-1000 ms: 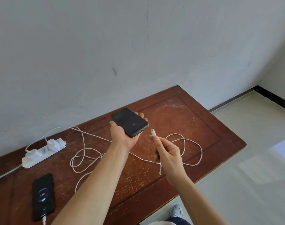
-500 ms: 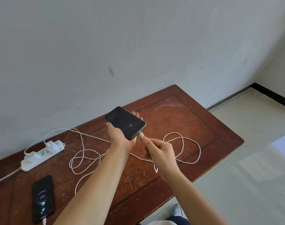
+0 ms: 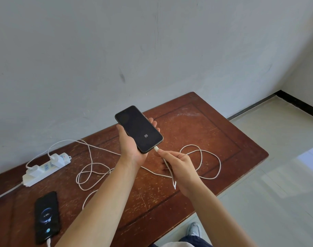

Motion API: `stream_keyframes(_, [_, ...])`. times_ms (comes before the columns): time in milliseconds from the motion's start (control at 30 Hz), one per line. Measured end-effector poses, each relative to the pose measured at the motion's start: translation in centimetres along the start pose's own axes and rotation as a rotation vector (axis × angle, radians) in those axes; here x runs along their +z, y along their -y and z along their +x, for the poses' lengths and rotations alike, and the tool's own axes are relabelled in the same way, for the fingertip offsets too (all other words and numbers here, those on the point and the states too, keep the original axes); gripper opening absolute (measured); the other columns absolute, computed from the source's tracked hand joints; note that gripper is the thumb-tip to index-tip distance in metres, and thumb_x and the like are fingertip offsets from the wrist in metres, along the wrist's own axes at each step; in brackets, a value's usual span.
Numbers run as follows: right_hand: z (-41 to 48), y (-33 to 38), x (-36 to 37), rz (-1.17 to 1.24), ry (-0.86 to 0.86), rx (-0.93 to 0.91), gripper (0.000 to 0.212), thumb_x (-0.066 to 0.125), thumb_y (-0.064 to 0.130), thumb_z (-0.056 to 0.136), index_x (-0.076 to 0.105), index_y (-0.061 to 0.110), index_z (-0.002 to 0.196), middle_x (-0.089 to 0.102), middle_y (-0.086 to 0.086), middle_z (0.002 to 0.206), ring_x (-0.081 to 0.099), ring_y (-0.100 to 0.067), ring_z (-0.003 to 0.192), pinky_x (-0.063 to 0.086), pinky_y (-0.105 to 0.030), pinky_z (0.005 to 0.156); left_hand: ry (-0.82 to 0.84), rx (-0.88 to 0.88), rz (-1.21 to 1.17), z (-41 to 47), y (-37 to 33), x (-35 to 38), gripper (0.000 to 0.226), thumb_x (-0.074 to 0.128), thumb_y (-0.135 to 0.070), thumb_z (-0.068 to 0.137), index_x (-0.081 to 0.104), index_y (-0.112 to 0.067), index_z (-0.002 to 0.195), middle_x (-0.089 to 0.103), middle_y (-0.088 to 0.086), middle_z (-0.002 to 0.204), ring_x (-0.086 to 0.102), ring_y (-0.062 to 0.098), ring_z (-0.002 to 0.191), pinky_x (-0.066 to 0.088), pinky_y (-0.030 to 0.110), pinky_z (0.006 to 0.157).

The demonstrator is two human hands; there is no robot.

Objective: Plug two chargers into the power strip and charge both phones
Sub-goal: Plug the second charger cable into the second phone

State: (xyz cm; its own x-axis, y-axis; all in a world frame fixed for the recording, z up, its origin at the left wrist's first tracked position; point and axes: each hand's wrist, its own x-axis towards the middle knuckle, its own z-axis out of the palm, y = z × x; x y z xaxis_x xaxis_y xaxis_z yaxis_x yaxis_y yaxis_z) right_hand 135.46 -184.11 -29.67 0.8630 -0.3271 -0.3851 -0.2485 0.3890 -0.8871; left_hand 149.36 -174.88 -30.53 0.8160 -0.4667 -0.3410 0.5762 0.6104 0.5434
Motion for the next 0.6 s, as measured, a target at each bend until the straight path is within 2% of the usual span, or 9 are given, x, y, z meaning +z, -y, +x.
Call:
stream_keyframes(133, [0.13, 0.01, -0.11, 0.043, 0.004, 0.006, 0.035, 0.075, 0.037, 0.087, 0.080, 0.003, 0.094, 0.063, 0.001, 0.067, 0.059, -0.009, 0.062, 0.054, -0.022, 0.065, 0.038, -0.025, 0.048, 0.00, -0.36, 0.13, 0.079, 0.029, -0.074, 0.095, 0.055, -0.015, 0.141, 0.066, 0.016, 0.135, 0.064, 0.035, 0.123, 0.056, 0.053, 0.096])
stream_keyframes(367, [0.32, -0.14, 0.15, 0.106, -0.029, 0.036, 0.030, 0.076, 0.034, 0.087, 0.081, 0.004, 0.093, 0.064, -0.003, 0.070, 0.061, -0.010, 0.063, 0.053, -0.021, 0.064, 0.055, -0.015, 0.141, 0.20, -0.57, 0.33, 0.084, 0.027, -0.077, 0.093, 0.055, -0.015, 0.141, 0.066, 0.015, 0.135, 0.065, 0.033, 0.123, 0.058, 0.049, 0.093])
stream_keyframes(600, [0.52, 0.21, 0.32, 0.144, -0.033, 0.063, 0.028, 0.077, 0.033, 0.087, 0.082, 0.005, 0.093, 0.068, -0.001, 0.071, 0.062, -0.010, 0.064, 0.054, -0.022, 0.064, 0.055, -0.007, 0.129, 0.54, -0.31, 0.33, 0.083, 0.028, -0.078, 0.092, 0.056, -0.017, 0.141, 0.067, 0.015, 0.135, 0.065, 0.033, 0.123, 0.058, 0.049, 0.090])
